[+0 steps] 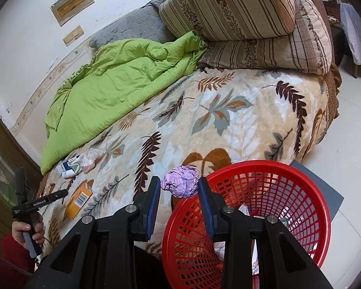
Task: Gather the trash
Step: 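Carry the orange box and purple wrapper over the red basket and open both tools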
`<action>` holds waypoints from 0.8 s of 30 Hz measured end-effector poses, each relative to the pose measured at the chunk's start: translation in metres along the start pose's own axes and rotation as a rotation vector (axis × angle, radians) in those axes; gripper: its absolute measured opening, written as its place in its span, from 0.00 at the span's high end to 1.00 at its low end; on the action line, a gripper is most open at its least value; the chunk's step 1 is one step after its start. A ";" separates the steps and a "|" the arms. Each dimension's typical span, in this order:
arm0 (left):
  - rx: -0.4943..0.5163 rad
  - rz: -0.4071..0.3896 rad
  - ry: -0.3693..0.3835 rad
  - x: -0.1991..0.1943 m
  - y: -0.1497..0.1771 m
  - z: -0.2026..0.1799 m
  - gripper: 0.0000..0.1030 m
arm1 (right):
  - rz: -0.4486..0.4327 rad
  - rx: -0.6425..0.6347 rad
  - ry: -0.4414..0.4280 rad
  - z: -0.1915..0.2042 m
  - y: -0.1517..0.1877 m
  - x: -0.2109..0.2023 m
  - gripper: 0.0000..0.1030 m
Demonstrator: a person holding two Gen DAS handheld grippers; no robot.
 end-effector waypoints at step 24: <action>0.229 0.027 0.498 -0.012 0.004 -0.256 0.55 | 0.026 0.019 0.184 -0.069 0.007 -0.047 0.65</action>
Point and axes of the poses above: each gripper's, at about its wrist camera, not at the fingertips, and x roughly the way its jaws point, z to its left, y to its underside, the point moved 8 cm from there along x, roughly the way its jaws point, and after that the axes turned 15 degrees about -z, right-handed, at the moved point
